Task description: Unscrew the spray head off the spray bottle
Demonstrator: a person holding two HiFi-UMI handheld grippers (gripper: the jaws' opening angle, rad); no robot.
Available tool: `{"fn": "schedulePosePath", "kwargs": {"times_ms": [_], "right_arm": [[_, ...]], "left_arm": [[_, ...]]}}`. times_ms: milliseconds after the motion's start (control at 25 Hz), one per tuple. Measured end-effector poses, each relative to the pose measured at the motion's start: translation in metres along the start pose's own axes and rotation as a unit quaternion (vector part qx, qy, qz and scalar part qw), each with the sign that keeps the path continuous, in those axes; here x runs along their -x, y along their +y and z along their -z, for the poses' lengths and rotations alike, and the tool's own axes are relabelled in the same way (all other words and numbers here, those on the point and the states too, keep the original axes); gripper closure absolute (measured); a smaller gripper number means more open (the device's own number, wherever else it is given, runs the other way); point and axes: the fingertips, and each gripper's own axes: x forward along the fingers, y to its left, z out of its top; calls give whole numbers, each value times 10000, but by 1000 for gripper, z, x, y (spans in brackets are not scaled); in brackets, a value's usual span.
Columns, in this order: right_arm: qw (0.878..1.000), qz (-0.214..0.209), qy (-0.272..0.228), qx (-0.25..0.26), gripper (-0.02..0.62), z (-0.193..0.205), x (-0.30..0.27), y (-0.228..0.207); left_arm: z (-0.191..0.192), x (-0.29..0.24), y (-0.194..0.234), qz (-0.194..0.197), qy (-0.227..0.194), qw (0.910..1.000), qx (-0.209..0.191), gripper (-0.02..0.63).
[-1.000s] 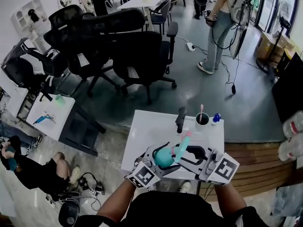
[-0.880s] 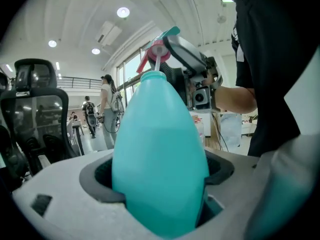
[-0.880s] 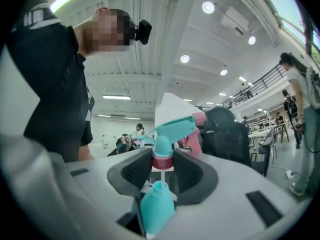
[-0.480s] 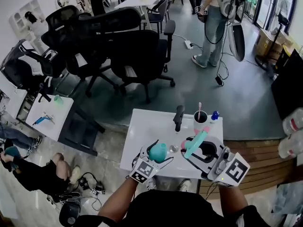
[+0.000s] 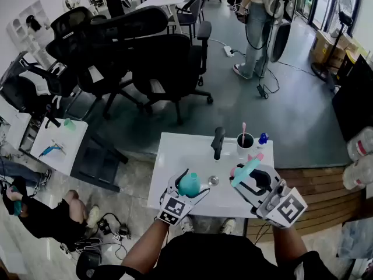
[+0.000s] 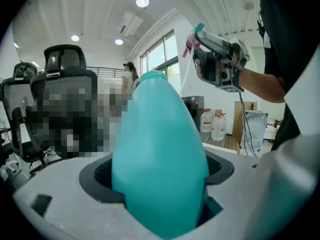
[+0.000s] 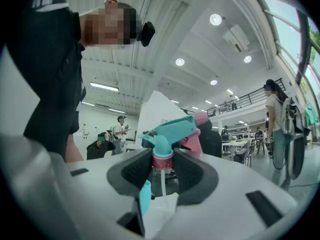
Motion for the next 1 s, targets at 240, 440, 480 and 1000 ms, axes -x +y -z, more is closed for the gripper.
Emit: {"fn": "schedulePosePath", "kwargs": {"times_ms": [240,440,480,1000], "right_arm": [[9988,375,258,-190,457,46,6,-10],[9965,638,406,-368,457,77,11,-16],[9956,702,476,-392,457,83,13,-18],[9818,1656,919,-121,457,108,50,-42]], "left_arm": [[-31,8,6,-97,-326,9994,-99,160],[-49,13,11,-181,-537,9982,-191,160],[-52,14,12,-197,-579,9979,-188,160],[-87,29,26,-451,-954,9942,-187,158]]}}
